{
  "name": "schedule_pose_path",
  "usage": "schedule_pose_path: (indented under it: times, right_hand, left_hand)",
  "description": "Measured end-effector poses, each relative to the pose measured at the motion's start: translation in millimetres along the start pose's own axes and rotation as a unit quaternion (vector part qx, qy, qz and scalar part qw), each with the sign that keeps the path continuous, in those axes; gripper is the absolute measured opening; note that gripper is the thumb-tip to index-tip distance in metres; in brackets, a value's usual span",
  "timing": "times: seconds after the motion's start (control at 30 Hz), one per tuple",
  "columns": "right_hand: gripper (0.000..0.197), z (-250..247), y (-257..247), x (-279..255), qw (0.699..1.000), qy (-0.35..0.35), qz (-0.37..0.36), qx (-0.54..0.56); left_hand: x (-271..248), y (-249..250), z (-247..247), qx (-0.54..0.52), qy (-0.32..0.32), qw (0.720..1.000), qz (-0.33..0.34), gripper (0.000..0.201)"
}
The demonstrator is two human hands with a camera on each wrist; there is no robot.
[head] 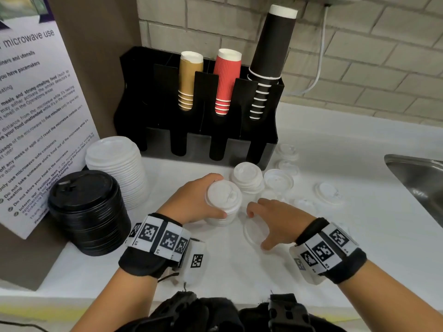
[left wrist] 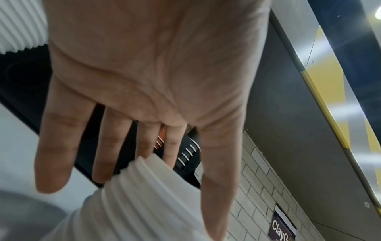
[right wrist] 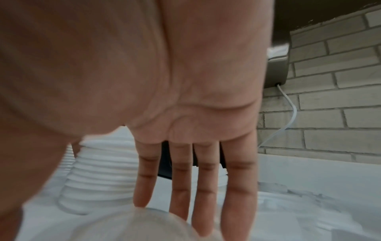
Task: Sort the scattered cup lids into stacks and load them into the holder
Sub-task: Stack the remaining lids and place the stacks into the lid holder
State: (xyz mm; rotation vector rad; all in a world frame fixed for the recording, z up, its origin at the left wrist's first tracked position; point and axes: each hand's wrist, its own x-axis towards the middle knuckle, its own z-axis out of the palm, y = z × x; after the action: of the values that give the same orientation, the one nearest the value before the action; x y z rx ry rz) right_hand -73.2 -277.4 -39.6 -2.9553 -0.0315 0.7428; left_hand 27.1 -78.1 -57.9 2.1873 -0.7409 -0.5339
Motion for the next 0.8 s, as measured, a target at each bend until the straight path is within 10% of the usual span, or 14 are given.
schedule_pose_path:
  times: [0.27,0.5,0.8]
  right_hand:
    - [0.056,-30,18,-11,0.989,0.073,0.004,0.125]
    - [0.042,-51,3,-1,0.907,0.251,-0.06,0.333]
    - [0.047,-26,-22,35,0.899,0.259,-0.06,0.347]
  left_hand:
    - [5,1,10,0.033,0.015,0.999,-0.009,0.068]
    - [9,0,12,0.015,0.048,0.998,-0.028,0.073]
    - [7,-3,10,-0.022,0.059,0.998,-0.012,0.075]
